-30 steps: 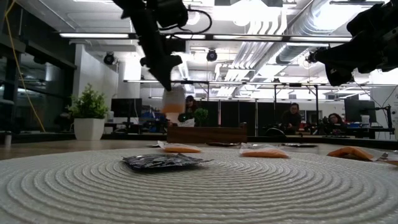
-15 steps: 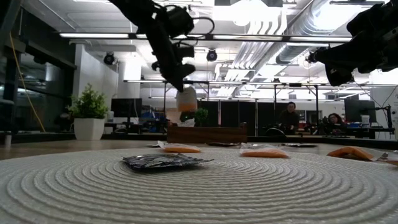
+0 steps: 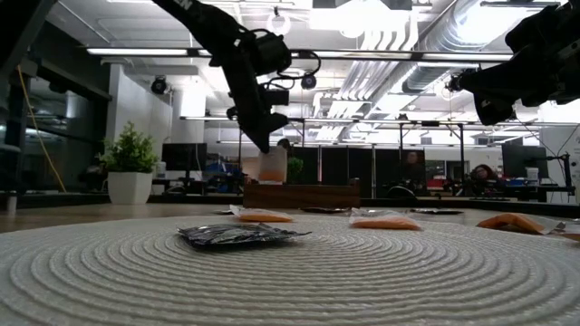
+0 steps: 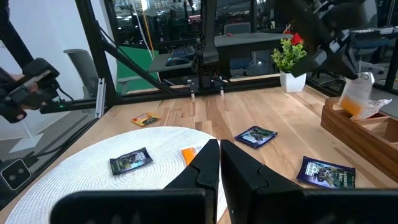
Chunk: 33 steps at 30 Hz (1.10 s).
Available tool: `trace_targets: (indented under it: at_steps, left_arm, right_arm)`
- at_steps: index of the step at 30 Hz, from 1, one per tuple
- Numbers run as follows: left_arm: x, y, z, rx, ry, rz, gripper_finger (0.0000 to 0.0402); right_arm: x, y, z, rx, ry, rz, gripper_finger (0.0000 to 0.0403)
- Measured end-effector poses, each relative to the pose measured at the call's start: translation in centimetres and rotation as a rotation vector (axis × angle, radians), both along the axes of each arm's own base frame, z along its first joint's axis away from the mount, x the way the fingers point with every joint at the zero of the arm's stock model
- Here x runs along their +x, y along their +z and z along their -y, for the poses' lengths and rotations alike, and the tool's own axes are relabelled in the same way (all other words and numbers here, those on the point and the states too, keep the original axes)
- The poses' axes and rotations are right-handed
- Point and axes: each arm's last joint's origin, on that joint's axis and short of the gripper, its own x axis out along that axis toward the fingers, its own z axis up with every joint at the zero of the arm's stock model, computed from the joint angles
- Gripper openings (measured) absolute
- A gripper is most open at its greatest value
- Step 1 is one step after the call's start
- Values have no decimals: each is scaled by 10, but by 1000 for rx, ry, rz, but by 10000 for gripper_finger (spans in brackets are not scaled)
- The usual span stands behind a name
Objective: Pick & Place Tea
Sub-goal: Put the white tea bag into the left section of the wooden organizer
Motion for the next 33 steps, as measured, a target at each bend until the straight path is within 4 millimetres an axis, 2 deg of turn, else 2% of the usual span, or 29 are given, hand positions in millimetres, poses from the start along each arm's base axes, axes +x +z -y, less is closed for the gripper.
trace_targets:
  at_steps: [14,22,27,33]
  left_arm:
    - [-6,-9,-4,-7,47,-63,0]
    - [-6,-8,-6,-23,33,-36,0]
    - [-2,-22,-7,-41,13,-74,0]
    - [0,-26,-8,-37,10,-87,0]
  right_arm:
    - [0,0,0,0,0,0,12]
    - [0,0,0,0,0,0,12]
    - [0,0,0,0,0,0,12]
    - [0,0,0,0,0,0,12]
